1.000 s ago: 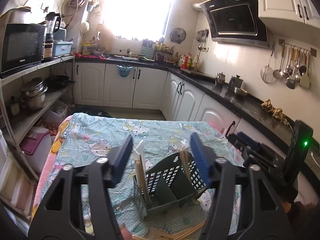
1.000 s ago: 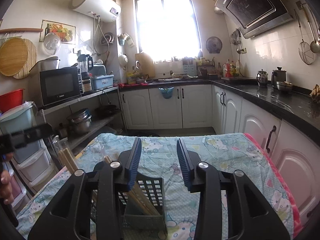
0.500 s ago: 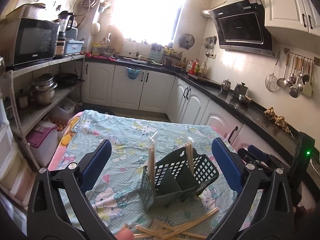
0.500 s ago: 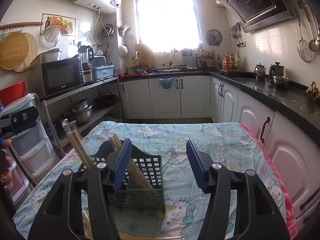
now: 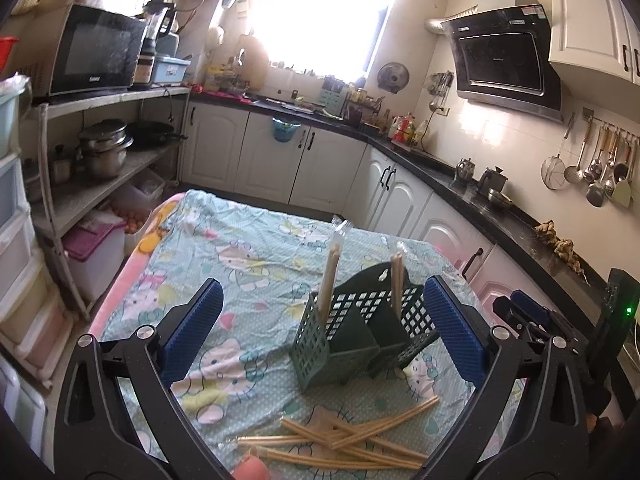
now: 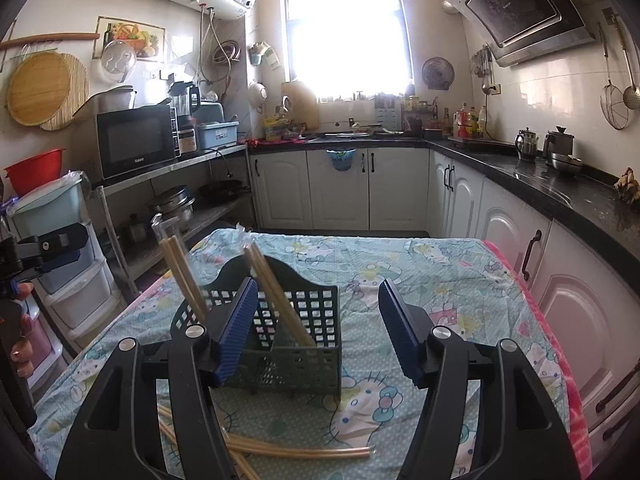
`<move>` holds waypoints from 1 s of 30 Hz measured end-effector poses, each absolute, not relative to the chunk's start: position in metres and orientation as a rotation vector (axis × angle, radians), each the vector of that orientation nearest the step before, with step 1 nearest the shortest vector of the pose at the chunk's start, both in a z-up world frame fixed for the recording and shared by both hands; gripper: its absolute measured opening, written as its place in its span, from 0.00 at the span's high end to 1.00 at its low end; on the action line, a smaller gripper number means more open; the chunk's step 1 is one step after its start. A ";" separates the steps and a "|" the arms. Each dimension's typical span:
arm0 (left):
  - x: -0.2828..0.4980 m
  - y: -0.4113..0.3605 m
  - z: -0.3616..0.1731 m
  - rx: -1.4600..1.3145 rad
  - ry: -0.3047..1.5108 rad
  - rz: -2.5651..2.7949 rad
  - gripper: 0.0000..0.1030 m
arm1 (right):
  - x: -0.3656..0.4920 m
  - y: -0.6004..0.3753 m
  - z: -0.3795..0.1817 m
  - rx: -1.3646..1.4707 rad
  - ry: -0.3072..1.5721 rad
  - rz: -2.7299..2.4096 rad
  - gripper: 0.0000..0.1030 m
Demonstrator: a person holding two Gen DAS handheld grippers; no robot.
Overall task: Organize utensils
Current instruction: 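Withdraw both open tools from the basket and move toward the chopstick pile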
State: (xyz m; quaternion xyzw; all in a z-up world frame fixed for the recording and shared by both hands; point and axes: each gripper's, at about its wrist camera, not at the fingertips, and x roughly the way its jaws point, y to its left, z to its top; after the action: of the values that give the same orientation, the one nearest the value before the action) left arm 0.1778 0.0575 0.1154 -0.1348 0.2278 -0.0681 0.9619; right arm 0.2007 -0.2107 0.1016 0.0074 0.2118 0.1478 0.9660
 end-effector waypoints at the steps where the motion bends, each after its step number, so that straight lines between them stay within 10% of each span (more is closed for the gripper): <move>1: 0.177 0.059 0.114 -0.276 0.465 -0.137 0.10 | 0.200 -0.210 0.101 0.014 0.432 0.300 0.41; 30: 0.148 0.075 0.059 -0.328 0.600 -0.091 0.10 | 0.158 -0.184 0.058 -0.096 0.550 0.367 0.40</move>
State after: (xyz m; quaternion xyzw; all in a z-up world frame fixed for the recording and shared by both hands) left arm 0.1477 0.0750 0.0593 -0.1609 0.2941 -0.0447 0.9411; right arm 0.1578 -0.1839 0.0576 -0.0472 0.2697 0.1799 0.9448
